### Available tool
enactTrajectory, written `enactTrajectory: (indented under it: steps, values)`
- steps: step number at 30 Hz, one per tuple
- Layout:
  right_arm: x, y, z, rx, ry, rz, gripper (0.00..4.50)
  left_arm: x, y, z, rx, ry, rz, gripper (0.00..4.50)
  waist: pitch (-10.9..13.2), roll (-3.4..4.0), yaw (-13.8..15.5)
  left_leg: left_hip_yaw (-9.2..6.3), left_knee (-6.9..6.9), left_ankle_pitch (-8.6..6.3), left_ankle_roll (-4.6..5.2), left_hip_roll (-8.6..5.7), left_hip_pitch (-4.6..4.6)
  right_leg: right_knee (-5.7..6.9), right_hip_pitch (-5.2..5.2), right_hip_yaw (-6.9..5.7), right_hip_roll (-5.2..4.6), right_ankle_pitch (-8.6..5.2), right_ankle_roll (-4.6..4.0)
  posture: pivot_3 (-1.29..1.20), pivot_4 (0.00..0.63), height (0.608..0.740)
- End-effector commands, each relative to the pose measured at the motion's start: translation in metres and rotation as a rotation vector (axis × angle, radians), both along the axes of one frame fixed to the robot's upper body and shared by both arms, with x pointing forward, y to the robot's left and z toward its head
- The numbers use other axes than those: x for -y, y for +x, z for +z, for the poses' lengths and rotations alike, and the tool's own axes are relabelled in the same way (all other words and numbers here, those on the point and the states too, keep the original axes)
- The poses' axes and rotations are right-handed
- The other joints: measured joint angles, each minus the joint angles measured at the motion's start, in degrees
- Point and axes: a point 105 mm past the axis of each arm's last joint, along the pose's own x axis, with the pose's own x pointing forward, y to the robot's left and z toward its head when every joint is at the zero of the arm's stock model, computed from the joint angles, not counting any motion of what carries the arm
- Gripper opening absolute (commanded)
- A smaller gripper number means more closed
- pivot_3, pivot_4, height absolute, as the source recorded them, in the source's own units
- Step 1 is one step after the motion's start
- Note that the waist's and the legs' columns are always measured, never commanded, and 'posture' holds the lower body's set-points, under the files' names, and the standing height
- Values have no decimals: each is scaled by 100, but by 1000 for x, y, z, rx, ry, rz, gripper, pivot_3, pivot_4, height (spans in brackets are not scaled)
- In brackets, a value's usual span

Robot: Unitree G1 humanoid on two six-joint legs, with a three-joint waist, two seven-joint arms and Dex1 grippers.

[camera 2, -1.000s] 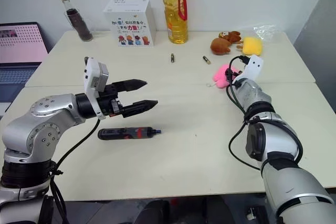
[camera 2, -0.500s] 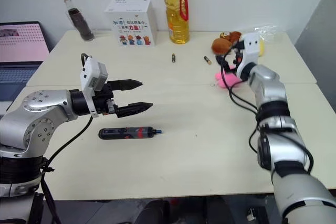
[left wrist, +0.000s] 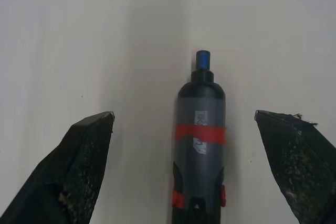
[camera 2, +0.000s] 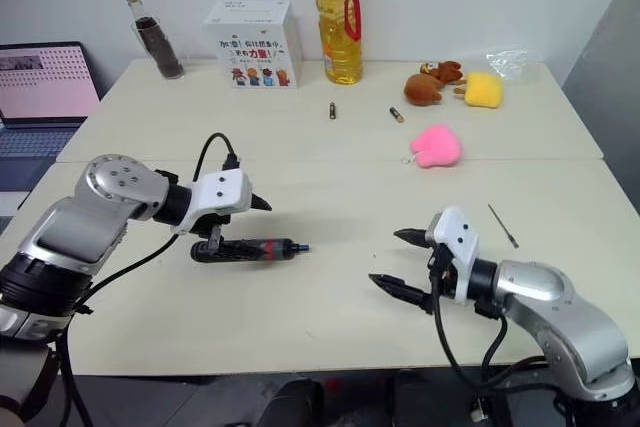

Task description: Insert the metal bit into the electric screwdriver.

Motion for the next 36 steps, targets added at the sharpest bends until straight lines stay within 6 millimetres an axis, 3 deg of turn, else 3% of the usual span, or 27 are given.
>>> enactTrajectory:
  steps: [1, 7, 21, 31, 36]
  values:
    - [-11, -15, 4, 53, -5, 21, 4474, 6, 0, -13, 3, 87, -56, 4500, 0, 0, -27, 0, 1, -1, 1, 0, -1, 0, 0, 1, 0, 0, 0, 0, 150, 740]
    - [-11, -23, -7, 41, -39, 26, 4474, 9, -4, -30, -40, 144, -76, 4500, 0, -2, -30, -4, 13, -2, 4, -1, -6, 0, 0, -3, 0, 0, 0, 0, 150, 740]
    - [-14, -25, -15, 82, -70, 57, 4474, 30, 19, -48, -34, 163, -34, 4500, -8, -5, 83, -4, 20, -3, 6, -8, 8, 2, 18, -3, -6, 3, 5, 0, 150, 740]
    - [-22, -22, 2, 200, -56, 101, 4474, 34, 19, -54, -69, 153, -57, 4500, -26, 0, 110, -2, 22, -3, 6, -9, 17, 6, 24, 1, -8, 5, 7, 0, 150, 740]
    - [-25, -22, 2, 196, -50, 103, 4500, 37, 17, -53, -72, 141, -71, 3598, -34, 3, 130, -2, 24, -3, 6, -11, 18, 5, 28, 0, -10, 5, 7, 0, 150, 740]
